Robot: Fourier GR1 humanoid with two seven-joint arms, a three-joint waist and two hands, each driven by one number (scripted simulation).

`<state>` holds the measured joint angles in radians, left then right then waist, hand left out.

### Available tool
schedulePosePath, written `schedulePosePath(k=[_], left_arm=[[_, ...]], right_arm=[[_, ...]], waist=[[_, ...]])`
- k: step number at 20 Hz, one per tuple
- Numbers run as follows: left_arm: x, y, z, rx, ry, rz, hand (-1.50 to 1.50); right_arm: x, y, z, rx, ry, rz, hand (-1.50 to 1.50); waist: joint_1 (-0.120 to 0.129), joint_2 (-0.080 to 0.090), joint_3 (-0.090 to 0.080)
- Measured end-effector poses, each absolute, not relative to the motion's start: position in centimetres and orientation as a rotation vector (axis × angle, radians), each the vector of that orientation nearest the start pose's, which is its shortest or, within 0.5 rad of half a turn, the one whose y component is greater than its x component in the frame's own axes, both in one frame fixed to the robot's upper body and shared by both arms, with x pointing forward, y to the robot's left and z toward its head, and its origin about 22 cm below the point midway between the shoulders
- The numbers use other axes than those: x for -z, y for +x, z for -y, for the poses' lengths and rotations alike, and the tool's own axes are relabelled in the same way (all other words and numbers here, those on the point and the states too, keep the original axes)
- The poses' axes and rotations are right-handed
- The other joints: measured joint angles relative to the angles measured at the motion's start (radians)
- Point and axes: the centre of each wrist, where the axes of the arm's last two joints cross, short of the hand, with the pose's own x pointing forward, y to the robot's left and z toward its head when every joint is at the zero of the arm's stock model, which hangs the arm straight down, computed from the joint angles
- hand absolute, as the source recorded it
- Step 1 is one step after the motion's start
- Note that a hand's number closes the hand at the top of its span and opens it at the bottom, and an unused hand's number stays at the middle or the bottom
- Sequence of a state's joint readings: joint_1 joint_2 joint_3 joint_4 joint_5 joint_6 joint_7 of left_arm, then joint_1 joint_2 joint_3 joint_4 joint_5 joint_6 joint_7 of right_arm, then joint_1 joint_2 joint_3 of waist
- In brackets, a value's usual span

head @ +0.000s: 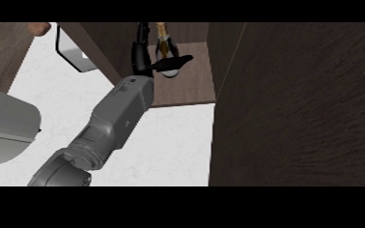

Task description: Pick up the wine, place it into the cabinet and close the cabinet

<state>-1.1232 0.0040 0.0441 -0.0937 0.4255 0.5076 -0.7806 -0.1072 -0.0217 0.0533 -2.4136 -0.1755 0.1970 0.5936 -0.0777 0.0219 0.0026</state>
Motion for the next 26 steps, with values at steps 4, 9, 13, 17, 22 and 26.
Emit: schedulePosePath(k=[4, 9, 13, 17, 22, 26], left_arm=[[-1.29, 42.37, -11.21, -0.167, 0.267, 1.838, -1.5], [-1.03, 42.22, -11.23, -0.16, 0.24, 1.861, -1.5], [-0.84, 42.11, -11.25, -0.147, 0.196, 1.878, -1.5], [-0.79, 42.08, -11.23, -0.119, 0.162, 1.892, -1.5], [-0.7, 42.03, -11.21, -0.099, 0.115, 1.899, -1.5], [-0.58, 41.97, -11.28, -0.106, 0.082, 1.905, -1.5]], right_arm=[[-19.56, 16.78, 21.52, -0.319, 0.275, 1.918, -1.5], [-19.53, 16.76, 21.27, -0.326, 0.289, 1.908, -1.5], [-19.6, 16.8, 21.12, -0.324, 0.297, 1.913, -1.5], [-19.59, 16.79, 21.09, -0.319, 0.302, 1.916, -1.5], [-19.23, 16.59, 21.23, -0.317, 0.298, 1.908, -1.5], [-19.34, 16.56, 20.95, -0.328, 0.308, 1.9, -1.5]], waist=[[-0.002, 0.001, 0.001], [-0.002, 0.0, 0.001], [0.0, 0.0, 0.001], [0.001, 0.0, 0.0], [0.003, -0.001, -0.002], [0.001, -0.004, -0.002]])
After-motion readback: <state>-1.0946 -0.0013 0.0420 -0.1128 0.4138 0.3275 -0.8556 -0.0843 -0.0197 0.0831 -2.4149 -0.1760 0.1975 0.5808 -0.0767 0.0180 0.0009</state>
